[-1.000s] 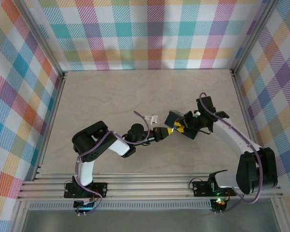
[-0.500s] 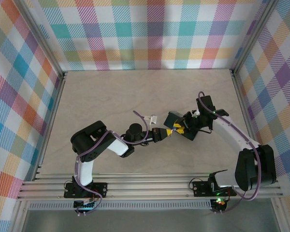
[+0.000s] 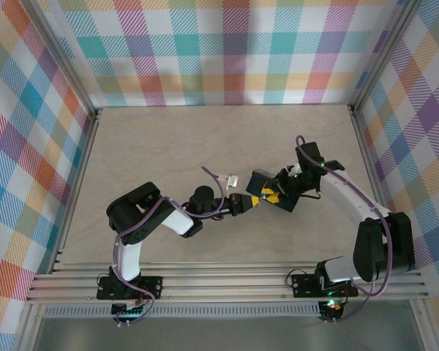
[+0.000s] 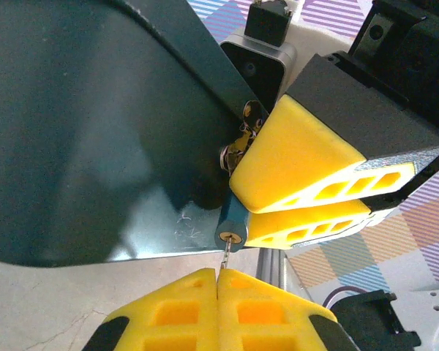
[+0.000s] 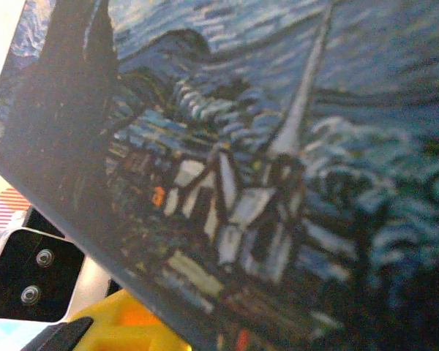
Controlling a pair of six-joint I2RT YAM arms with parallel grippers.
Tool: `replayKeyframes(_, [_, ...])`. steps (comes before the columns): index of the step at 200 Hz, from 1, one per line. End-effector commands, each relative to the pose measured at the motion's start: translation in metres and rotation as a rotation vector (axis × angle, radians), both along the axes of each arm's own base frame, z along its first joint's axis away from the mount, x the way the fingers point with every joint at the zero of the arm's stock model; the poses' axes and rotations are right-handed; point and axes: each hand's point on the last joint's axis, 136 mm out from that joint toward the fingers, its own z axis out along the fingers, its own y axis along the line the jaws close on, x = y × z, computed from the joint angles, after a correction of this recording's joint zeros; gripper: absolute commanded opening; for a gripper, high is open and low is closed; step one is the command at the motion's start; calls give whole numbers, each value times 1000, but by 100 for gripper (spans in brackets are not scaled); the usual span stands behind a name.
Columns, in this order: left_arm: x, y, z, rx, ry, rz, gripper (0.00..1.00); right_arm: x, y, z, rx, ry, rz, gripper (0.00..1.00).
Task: Unlock the padlock with the key
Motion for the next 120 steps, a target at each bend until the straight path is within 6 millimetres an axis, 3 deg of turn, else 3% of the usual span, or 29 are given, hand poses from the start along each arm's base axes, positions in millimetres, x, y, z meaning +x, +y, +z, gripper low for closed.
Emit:
replayKeyframes(1, [6, 1, 40, -73, -152, 25, 0, -19, 17, 15, 98, 56, 87, 0])
replayKeyframes(79, [-2, -17, 47, -44, -267, 50, 0, -20, 17, 16, 99, 69, 81, 0])
replayKeyframes(120, [-34, -24, 31, 88, -403, 75, 0, -26, 23, 8, 97, 83, 86, 0])
